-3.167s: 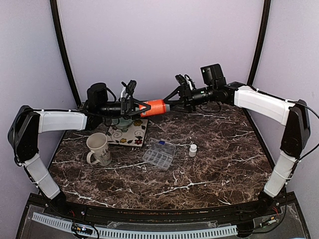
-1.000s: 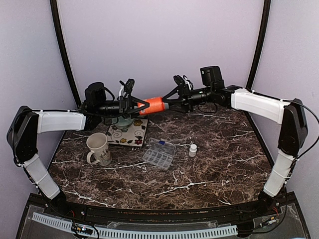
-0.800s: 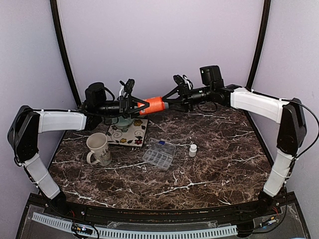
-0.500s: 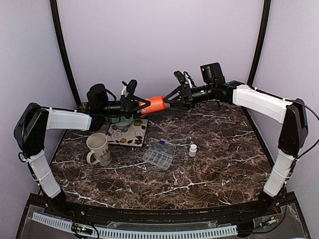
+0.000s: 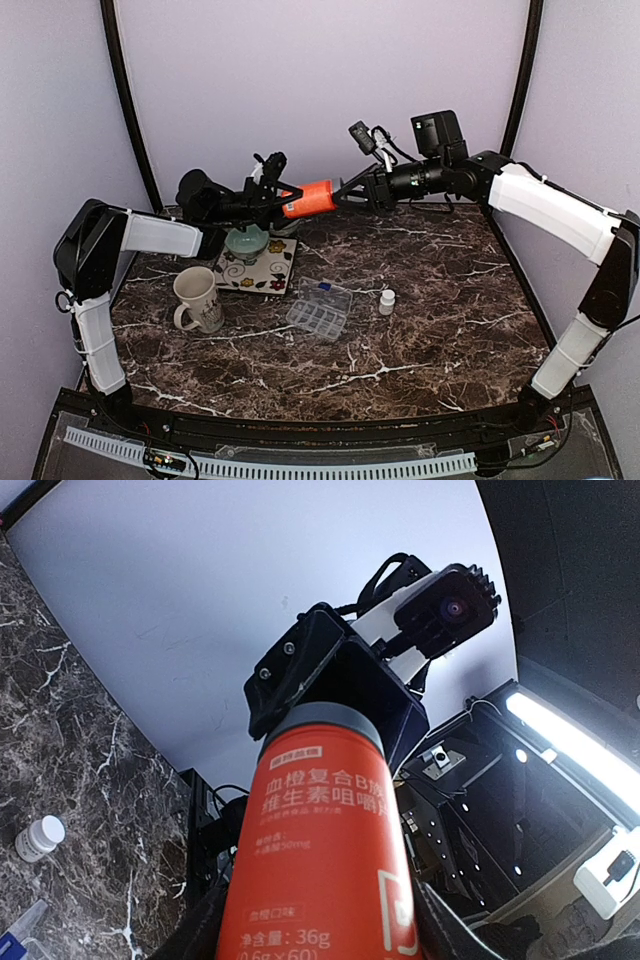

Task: Sort the pills into containers
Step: Unscrew the lid of the pill bottle.

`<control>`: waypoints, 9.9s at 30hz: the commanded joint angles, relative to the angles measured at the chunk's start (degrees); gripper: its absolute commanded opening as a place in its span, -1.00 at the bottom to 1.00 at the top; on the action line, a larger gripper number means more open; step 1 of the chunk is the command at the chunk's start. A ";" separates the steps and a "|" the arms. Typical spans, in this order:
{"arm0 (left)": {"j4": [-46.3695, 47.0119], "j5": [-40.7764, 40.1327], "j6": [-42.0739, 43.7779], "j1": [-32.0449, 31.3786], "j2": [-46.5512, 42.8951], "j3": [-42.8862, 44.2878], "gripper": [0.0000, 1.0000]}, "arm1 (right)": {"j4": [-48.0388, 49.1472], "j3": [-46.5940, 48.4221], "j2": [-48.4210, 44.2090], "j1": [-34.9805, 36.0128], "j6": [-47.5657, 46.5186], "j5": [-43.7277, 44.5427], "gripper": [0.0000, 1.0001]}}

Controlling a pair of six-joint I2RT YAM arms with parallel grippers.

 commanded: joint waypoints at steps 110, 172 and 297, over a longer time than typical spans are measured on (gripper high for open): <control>-19.34 -0.57 20.52 -1.32 -9.29 2.27 -0.90 | 8.36 -5.68 -9.07 -1.69 7.43 1.99 0.79; -27.75 -0.94 28.77 -2.54 -7.52 8.43 -0.91 | 7.64 -2.76 -0.50 -5.30 19.89 -13.72 -1.00; -15.58 4.02 14.42 -2.53 -3.34 10.62 -0.90 | -0.64 -2.10 -6.13 -4.91 -2.18 1.29 -0.64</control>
